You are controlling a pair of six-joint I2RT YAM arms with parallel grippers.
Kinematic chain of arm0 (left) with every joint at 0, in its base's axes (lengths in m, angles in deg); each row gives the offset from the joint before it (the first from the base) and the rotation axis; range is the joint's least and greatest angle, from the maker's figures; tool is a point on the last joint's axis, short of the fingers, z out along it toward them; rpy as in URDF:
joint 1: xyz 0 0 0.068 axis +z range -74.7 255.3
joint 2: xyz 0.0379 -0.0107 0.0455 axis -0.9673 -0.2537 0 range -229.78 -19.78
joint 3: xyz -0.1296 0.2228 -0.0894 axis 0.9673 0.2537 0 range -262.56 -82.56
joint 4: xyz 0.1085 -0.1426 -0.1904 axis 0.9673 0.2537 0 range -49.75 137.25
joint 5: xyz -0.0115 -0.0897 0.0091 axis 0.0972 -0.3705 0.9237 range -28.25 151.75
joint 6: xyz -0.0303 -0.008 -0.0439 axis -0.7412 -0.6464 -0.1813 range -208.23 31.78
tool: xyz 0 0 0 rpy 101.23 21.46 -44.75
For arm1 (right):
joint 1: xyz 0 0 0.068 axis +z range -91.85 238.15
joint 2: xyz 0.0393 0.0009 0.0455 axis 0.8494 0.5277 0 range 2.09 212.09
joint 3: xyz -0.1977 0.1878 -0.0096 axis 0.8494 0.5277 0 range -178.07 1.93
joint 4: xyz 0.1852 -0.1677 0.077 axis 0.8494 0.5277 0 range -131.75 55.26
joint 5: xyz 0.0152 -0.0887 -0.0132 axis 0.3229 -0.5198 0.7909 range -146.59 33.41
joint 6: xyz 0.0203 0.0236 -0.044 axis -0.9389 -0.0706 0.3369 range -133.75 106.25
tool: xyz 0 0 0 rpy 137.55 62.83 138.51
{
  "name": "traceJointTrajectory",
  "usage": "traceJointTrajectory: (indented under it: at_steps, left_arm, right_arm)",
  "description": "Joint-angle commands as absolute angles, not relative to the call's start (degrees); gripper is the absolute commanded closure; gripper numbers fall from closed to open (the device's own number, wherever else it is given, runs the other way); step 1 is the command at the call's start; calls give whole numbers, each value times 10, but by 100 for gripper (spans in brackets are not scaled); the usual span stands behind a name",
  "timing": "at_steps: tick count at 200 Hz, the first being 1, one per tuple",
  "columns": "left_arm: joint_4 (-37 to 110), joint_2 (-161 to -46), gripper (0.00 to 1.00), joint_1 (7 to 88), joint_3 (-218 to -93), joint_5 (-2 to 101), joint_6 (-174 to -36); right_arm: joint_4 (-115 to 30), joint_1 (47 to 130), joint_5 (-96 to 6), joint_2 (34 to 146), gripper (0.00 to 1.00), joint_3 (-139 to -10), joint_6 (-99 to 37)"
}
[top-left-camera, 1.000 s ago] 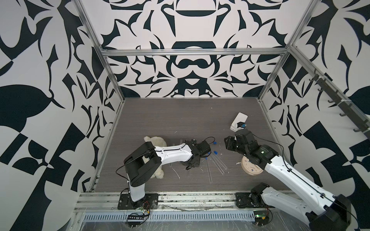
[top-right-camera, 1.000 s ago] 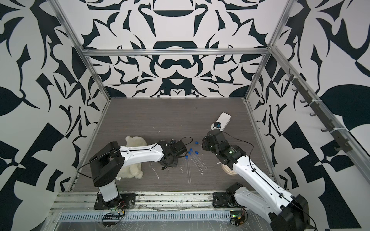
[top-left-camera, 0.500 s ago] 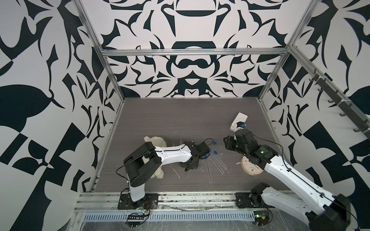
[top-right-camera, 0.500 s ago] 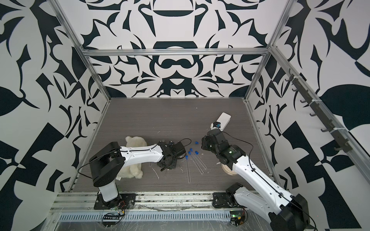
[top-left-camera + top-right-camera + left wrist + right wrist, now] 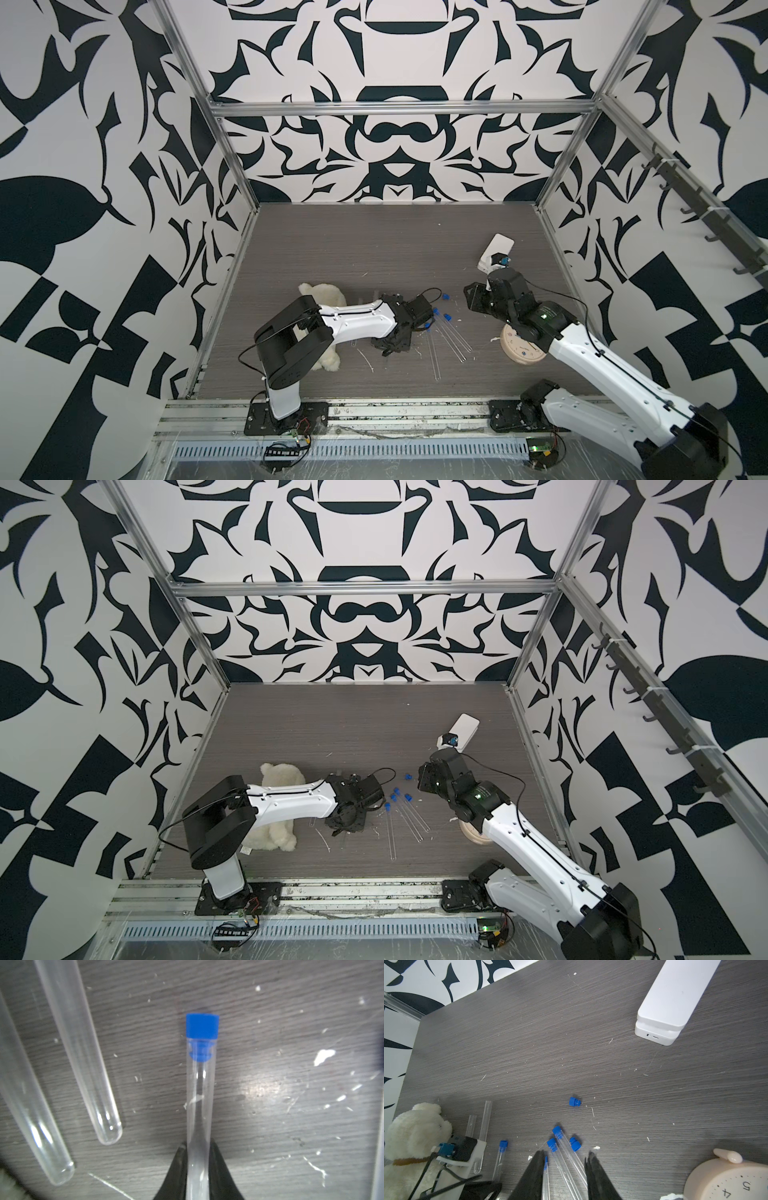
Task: Remove stoppers from test tubes
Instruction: Pick up the test tube at the center of the board.
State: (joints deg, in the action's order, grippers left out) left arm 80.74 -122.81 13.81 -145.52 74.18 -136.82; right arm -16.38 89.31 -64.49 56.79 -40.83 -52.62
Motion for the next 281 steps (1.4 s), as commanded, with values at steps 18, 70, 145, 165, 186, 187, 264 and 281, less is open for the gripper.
traceJointTrajectory:
  at_steps: [18, 70, 145, 165, 186, 187, 264, 281]
  left_arm:
    - [821, -1229, 80, 141, -1439, 715, -1365]
    - [827, -1240, 79, 143, -1439, 704, -1360]
    - [819, -1228, 83, 143, -1446, 718, -1348]
    - [802, -1214, 83, 145, -1452, 729, -1337]
    - [786, -1196, 83, 146, -1463, 745, -1320]
    - [785, -1195, 83, 146, -1463, 747, -1319]
    - [678, -1036, 80, 145, -1450, 741, -1216]
    - [653, -1009, 80, 145, -1432, 727, -1203]
  right_arm:
    - [-184, 894, -644, 566, 65, -415, -531]
    - [-190, 895, -644, 571, 66, -415, -530]
    - [-191, 895, -641, 569, 67, -426, -528]
    - [-197, 895, -639, 559, 69, -428, -529]
    - [-205, 895, -635, 544, 70, -428, -534]
    - [-206, 895, -634, 543, 70, -428, -535]
    - [-311, 894, -546, 520, 73, -415, -601]
    - [-349, 893, -515, 548, 76, -412, -604]
